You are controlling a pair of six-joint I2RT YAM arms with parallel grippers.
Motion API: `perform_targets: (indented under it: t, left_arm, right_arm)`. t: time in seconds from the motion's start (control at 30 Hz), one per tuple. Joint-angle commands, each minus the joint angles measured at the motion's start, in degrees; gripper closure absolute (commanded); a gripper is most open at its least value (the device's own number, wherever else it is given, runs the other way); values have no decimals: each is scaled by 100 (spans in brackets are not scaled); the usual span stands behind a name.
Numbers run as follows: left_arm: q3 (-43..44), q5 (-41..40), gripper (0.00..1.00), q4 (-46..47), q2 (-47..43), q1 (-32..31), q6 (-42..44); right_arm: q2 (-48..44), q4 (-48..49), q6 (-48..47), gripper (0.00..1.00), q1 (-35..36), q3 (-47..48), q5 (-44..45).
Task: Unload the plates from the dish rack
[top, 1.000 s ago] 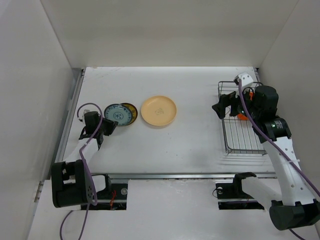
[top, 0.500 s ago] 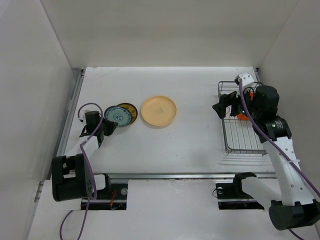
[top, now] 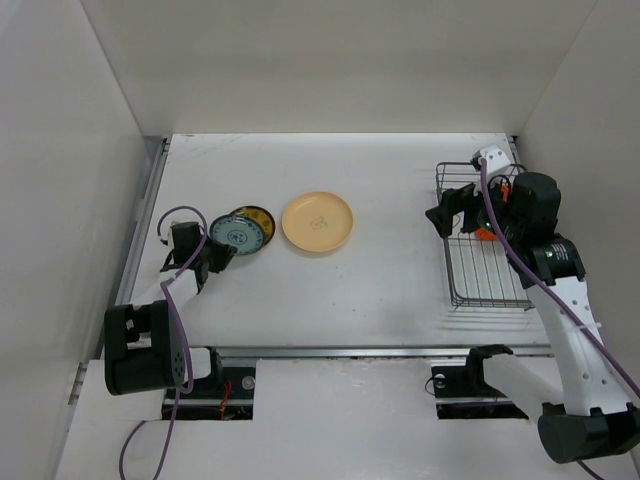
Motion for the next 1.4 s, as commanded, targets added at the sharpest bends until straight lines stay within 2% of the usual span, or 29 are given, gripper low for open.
perform_targets:
  t: [0.0, 0.17, 0.2, 0.3, 0.33, 0.53, 0.73, 0.87, 0.97, 1.0, 1.07, 1.13, 1.23, 1.33, 1.37]
  left_arm:
    - [236, 79, 90, 233, -23, 26, 55]
    - [236, 79, 74, 233, -23, 26, 55]
    - [236, 79, 67, 233, -23, 26, 55]
    - [236, 132, 56, 233, -23, 26, 107]
    - [236, 132, 49, 233, -23, 26, 107]
    - [288, 185, 30, 285, -23, 26, 160]
    - [289, 185, 24, 285, -76, -26, 222]
    - [341, 132, 23, 216, -242, -149, 388]
    - [394, -122, 23, 92, -680, -351, 537]
    - [394, -123, 23, 92, -822, -473, 695]
    - [394, -123, 23, 232, -1094, -649, 889]
    - [263, 330, 27, 784, -1446, -930, 1195]
    - [122, 1322, 27, 2023, -1675, -1334, 1407]
    - [174, 1643, 32, 2316, -1676, -1686, 1653]
    - [226, 1644, 32, 2316, -1676, -1879, 1724]
  right_arm:
    - [-129, 310, 64, 0, -30, 0, -85]
    - [-129, 310, 64, 0, -30, 0, -85]
    - [-129, 310, 64, 0, -30, 0, -85]
    - [-129, 310, 64, 0, -30, -53, -85]
    - [-129, 310, 64, 0, -30, -53, -85]
    - [-129, 310, 64, 0, -83, -53, -85]
    - [-129, 310, 64, 0, -83, -53, -85]
    - [-181, 415, 133, 0, -83, -53, 335]
    - [-42, 591, 248, 0, -83, -53, 1862]
    - [37, 652, 318, 0, -83, -53, 2754]
    - [231, 705, 319, 0, -135, 8, 3524]
    - [547, 758, 91, 0, -197, 8, 4244]
    - [1135, 583, -32, 0, -460, 263, 4354]
    - [1679, 328, -155, 0, -733, 535, 4283]
    - [1777, 327, -234, 3, -794, 588, 4223]
